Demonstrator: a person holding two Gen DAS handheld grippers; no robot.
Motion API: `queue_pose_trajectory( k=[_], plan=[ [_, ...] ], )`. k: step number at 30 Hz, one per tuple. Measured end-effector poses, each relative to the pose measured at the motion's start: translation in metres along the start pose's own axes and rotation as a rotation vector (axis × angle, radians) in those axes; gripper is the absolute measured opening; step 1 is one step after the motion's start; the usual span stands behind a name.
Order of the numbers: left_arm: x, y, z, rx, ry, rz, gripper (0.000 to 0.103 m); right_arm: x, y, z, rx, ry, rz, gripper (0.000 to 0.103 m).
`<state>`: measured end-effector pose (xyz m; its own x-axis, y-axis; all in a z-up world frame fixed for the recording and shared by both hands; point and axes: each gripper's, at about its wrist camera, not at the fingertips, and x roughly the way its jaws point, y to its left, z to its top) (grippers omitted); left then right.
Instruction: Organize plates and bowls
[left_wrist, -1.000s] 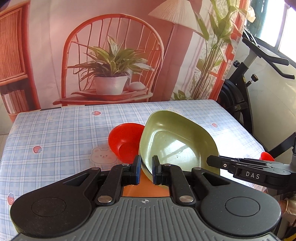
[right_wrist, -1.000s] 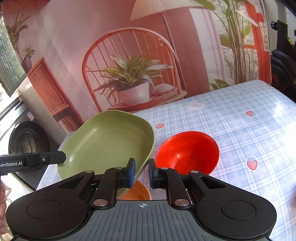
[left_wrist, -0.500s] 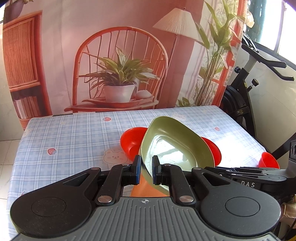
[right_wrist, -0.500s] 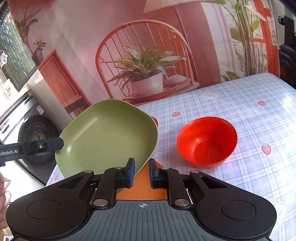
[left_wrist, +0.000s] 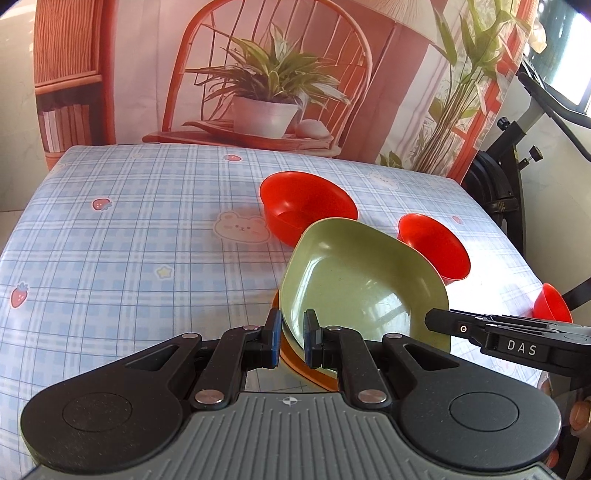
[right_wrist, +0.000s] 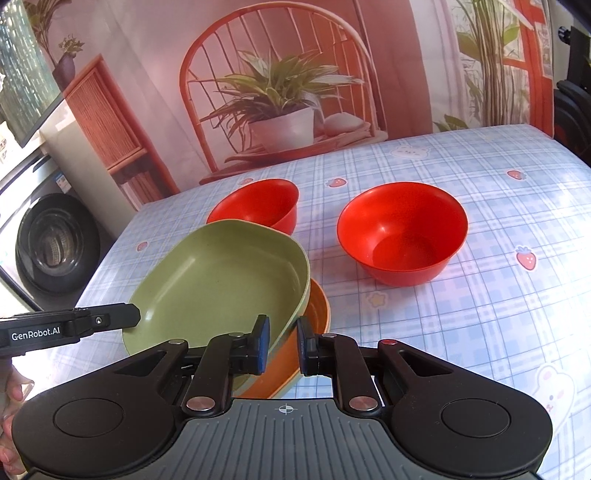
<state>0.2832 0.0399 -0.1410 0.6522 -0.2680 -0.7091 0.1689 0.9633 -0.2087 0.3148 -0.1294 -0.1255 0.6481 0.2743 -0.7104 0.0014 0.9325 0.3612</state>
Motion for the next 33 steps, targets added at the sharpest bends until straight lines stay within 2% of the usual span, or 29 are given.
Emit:
queue_pose_trajectory(
  k=[27,33],
  plan=[
    [0.018,-0.001,0.0,0.009,0.025,0.028,0.013,0.011,-0.008,-0.011,-0.005,0.054,0.013,0.017],
    [0.015,0.002,0.003,0.002,0.017,0.044,0.013,0.01,-0.009,-0.011,0.006,0.054,0.016,0.021]
  ],
)
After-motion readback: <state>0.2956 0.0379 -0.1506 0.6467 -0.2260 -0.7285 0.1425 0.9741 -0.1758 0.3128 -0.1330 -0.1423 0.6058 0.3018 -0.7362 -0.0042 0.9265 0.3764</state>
